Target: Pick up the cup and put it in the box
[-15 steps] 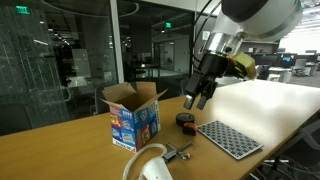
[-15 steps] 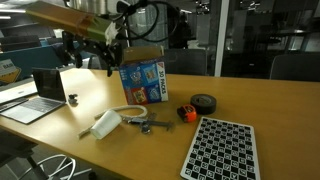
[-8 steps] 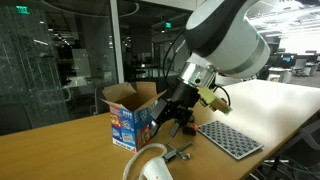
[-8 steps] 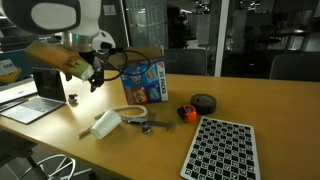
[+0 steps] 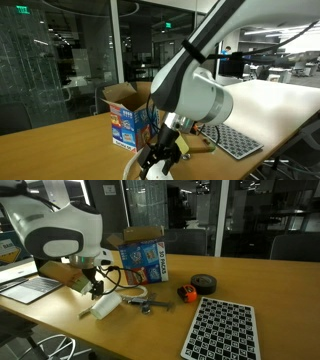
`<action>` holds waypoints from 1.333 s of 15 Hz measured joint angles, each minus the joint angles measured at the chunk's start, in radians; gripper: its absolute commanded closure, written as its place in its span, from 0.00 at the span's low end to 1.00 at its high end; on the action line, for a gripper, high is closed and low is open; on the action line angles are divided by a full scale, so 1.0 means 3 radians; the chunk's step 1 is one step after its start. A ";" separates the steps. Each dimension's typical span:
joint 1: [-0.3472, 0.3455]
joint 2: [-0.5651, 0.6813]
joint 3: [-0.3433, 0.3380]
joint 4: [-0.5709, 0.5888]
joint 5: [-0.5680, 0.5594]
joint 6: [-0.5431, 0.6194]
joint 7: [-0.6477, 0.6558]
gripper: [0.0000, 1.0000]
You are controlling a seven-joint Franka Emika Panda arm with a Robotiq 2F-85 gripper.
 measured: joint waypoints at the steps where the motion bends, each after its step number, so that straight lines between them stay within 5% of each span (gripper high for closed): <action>1: -0.0046 0.0149 0.0029 0.0051 0.0000 0.0043 -0.0040 0.00; 12: -0.0624 0.1101 0.0127 0.0648 -0.0793 0.0097 -0.0112 0.00; 13: -0.0661 0.1161 0.0141 0.0680 -0.0871 0.0097 -0.0095 0.25; 15: -0.0730 0.1243 0.0189 0.0722 -0.0991 0.0099 -0.0038 0.32; 18: -0.0821 0.1286 0.0274 0.0769 -0.1094 0.0103 0.0039 0.56; 20: -0.0860 0.1291 0.0318 0.0783 -0.1157 0.0103 0.0098 0.59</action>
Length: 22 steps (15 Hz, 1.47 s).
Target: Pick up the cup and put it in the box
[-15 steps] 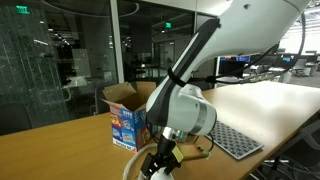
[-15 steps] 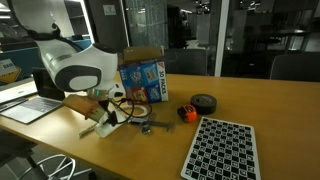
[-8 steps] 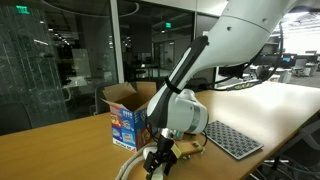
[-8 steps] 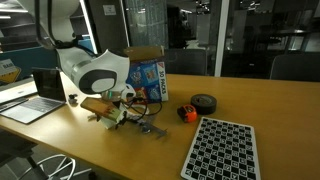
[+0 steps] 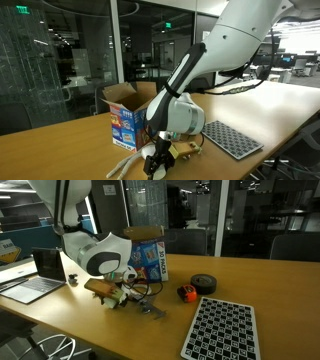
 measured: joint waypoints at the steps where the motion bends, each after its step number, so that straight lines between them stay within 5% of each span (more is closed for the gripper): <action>1: -0.0013 0.0000 0.0013 0.0007 -0.0043 -0.0001 0.0040 0.62; 8: -0.0041 -0.0298 0.0007 -0.0020 -0.0534 -0.0287 0.0609 0.62; 16: -0.0005 -0.1750 -0.0217 -0.0433 -0.1761 -0.1768 0.2053 0.62; 22: -0.0021 -0.2645 -0.0211 -0.0068 -0.2514 -0.2178 0.2321 0.62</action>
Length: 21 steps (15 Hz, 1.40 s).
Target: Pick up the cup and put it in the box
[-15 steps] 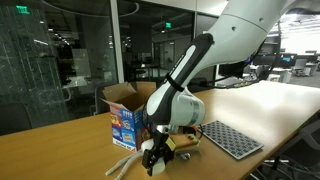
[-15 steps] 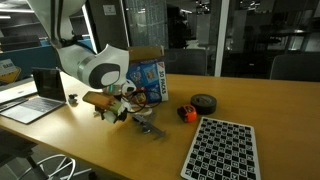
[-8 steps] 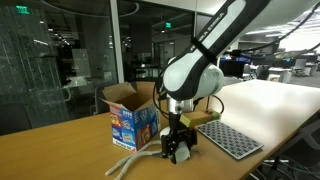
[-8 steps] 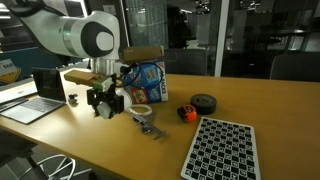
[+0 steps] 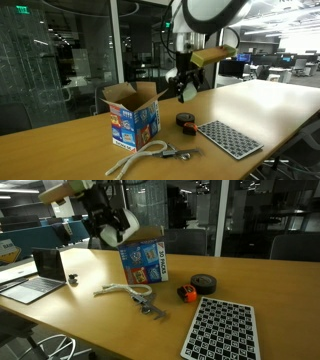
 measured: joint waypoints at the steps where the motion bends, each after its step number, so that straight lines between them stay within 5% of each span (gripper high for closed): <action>1: -0.0018 -0.0055 0.0008 0.0139 -0.0100 -0.0001 0.0013 0.62; 6: -0.0145 0.0182 0.0009 0.0765 -0.0229 0.0439 0.0043 0.62; 11: -0.0132 0.1072 -0.0020 0.1169 0.0069 0.1015 -0.0139 0.62; 18: -0.0081 0.2282 -0.0033 0.1994 0.0576 0.0934 -0.0767 0.62; 19: -0.0078 0.2391 -0.0033 0.2121 0.0583 0.0867 -0.0807 0.53; 20: -0.0072 0.2485 -0.0034 0.2244 0.0587 0.0792 -0.0833 0.60; 21: -0.0063 0.2563 -0.0036 0.2358 0.0588 0.0705 -0.0849 0.12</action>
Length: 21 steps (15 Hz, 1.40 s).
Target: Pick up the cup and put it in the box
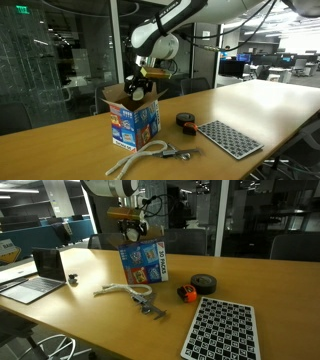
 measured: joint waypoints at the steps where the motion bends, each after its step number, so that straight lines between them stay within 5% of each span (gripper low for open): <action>1: 0.0010 0.0067 -0.0002 0.0106 0.0000 -0.0078 -0.0012 0.12; 3: 0.0034 0.0169 -0.0010 0.0285 0.0000 -0.0260 -0.0023 0.01; 9: 0.0099 0.0349 -0.0044 0.0669 -0.0002 -0.0723 -0.0064 0.00; 12: 0.0202 0.0289 -0.0187 0.0817 -0.0298 -0.1395 -0.0034 0.00; 17: 0.0244 -0.0316 -0.0321 0.0781 -0.0825 -0.2514 0.0026 0.00; 21: 0.0222 -0.1035 -0.0341 0.0313 -0.0920 -0.2581 0.0217 0.00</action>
